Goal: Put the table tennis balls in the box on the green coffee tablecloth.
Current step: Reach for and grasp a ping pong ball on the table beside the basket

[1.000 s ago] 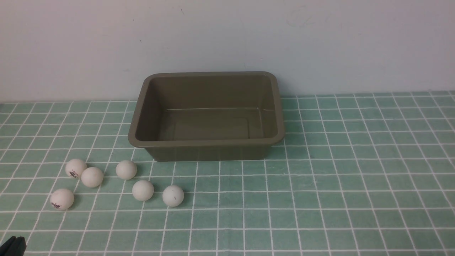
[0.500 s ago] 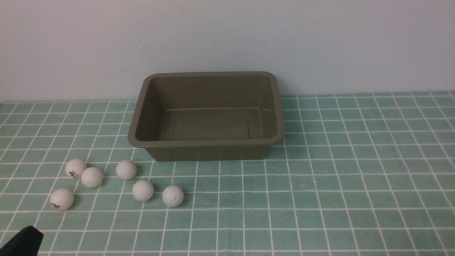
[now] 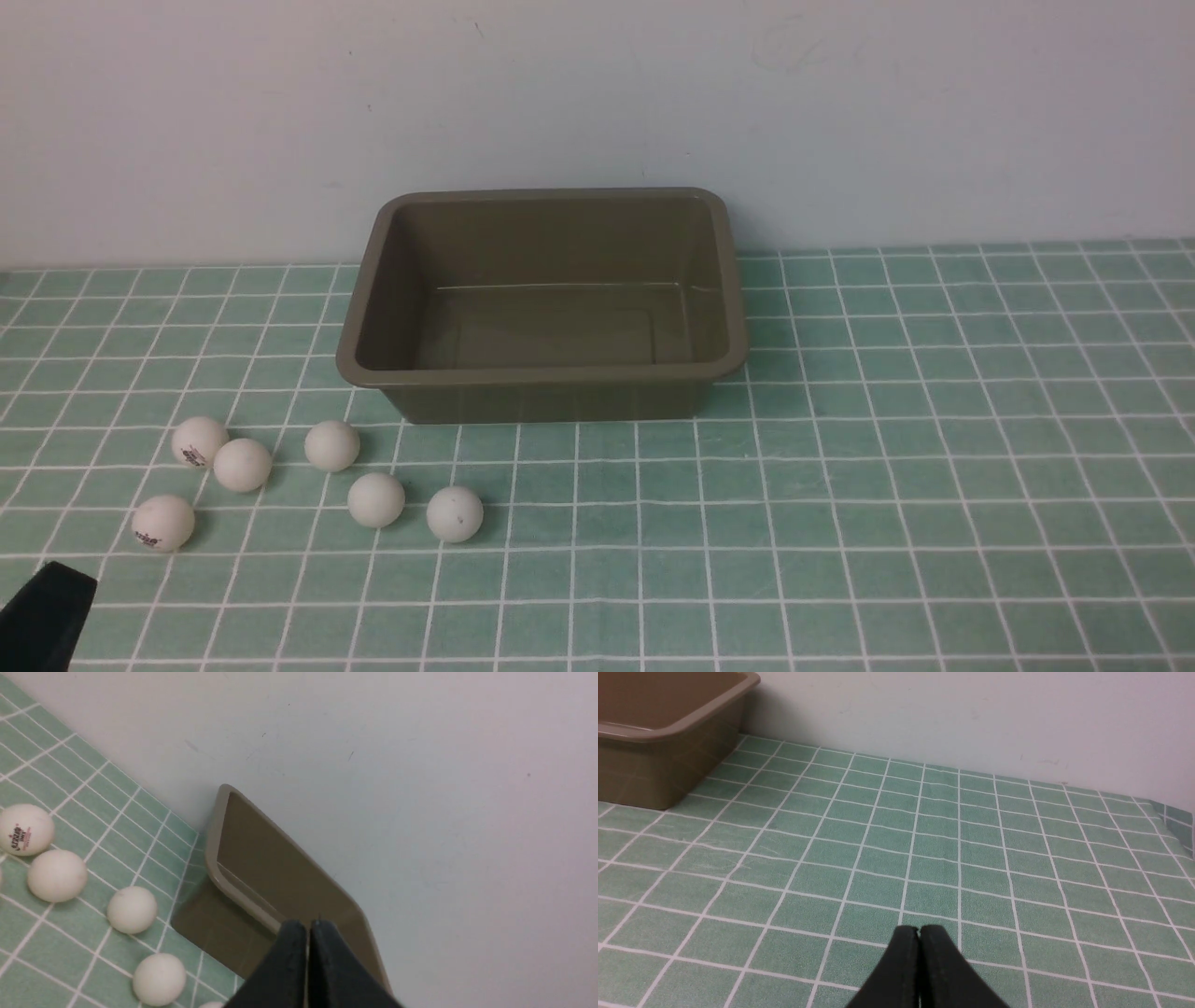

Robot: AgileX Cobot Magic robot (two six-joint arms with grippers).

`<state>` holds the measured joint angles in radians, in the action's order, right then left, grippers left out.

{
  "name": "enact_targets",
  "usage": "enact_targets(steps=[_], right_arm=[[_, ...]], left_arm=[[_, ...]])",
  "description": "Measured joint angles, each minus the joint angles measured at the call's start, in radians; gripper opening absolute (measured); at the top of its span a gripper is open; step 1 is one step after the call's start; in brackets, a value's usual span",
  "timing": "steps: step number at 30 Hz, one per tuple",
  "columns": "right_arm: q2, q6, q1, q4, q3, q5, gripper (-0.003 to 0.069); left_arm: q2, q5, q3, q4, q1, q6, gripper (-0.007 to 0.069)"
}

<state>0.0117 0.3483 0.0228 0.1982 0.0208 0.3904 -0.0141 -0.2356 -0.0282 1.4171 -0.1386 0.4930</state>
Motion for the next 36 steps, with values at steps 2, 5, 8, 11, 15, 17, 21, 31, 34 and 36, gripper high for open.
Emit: enact_targets(steps=[2, 5, 8, 11, 15, 17, 21, 31, 34, 36], right_arm=[[0.000, 0.000, 0.000, 0.000, 0.000, 0.000, -0.0018], [0.000, 0.000, 0.000, 0.000, 0.000, 0.000, -0.0018], [0.000, 0.000, 0.000, 0.000, 0.000, 0.000, -0.0018], [0.000, 0.000, 0.000, 0.000, 0.000, 0.000, -0.0018], [0.000, 0.000, 0.000, 0.000, 0.000, 0.000, -0.0018], [0.000, 0.000, 0.000, 0.000, 0.000, 0.000, -0.0018], [0.000, 0.000, 0.000, 0.000, 0.000, 0.000, -0.0018], [0.000, 0.000, 0.000, 0.000, 0.000, 0.000, -0.0018], [0.000, 0.000, 0.000, 0.000, 0.000, 0.001, -0.0018], [0.000, 0.000, 0.000, 0.000, 0.000, 0.001, -0.0018]], left_arm=[[0.000, 0.006, 0.000, 0.021, 0.000, 0.000, -0.0004], [0.000, 0.026, 0.000, 0.070, 0.000, 0.000, -0.0004], [0.000, 0.056, 0.000, 0.133, 0.000, 0.001, -0.0004], [0.000, 0.092, 0.004, 0.183, 0.000, 0.048, -0.0004], [0.000, 0.145, 0.147, 0.204, 0.000, 0.385, -0.0004], [0.000, 0.141, 0.232, 0.211, 0.000, 0.565, -0.0004], [0.052, 0.122, 0.365, 0.223, 0.000, 0.775, -0.0004], [0.478, 0.018, 0.527, 0.030, 0.000, 0.812, -0.0004], [0.560, 0.000, 0.528, -0.025, 0.000, 0.773, -0.0004], [0.657, -0.031, 0.528, -0.130, 0.000, 0.699, -0.0004]])
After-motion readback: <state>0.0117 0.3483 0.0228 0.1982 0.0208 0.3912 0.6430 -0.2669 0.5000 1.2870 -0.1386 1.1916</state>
